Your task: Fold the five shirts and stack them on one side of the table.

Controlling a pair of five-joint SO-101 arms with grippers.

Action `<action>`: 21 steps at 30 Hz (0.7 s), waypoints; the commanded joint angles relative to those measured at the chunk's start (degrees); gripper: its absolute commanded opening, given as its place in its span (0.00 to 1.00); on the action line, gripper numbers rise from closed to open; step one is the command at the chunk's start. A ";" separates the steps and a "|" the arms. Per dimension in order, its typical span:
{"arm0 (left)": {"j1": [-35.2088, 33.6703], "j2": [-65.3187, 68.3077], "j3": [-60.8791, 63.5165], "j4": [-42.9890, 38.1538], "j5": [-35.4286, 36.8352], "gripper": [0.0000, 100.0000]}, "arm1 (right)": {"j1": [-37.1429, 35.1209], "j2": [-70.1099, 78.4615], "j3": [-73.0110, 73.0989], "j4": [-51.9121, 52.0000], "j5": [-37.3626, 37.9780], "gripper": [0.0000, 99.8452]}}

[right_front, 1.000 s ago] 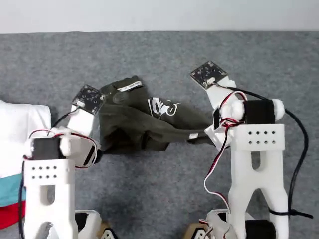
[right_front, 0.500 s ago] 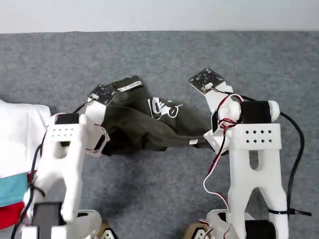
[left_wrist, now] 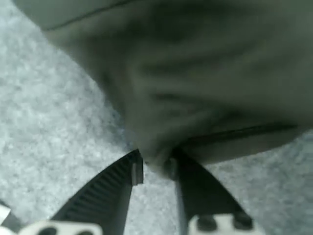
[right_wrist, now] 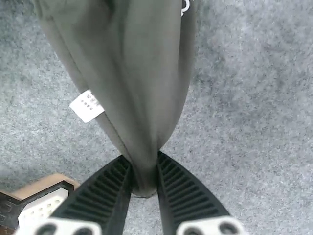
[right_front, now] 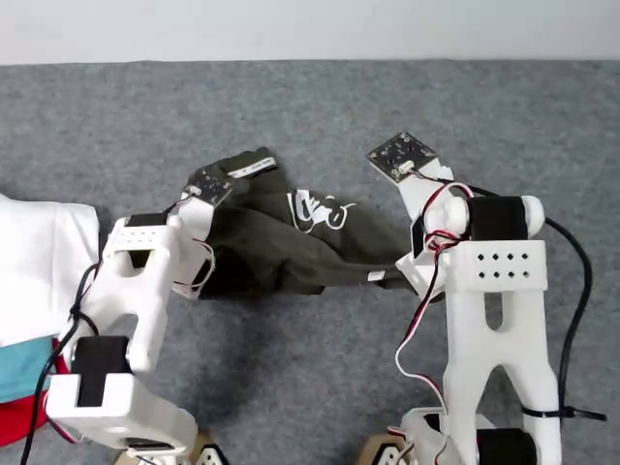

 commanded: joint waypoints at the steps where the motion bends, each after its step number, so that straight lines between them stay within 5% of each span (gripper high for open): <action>1: -0.26 0.00 -1.89 0.97 -0.88 0.04 | 0.92 -1.89 -0.62 -0.57 0.26 0.01; 10: -2.81 0.00 -1.89 14.77 -9.67 0.01 | 2.95 -1.89 -0.70 -1.10 0.26 0.01; 21: -15.21 -14.68 -1.45 18.46 -11.43 0.03 | 8.57 -1.45 -0.26 -3.21 0.62 0.01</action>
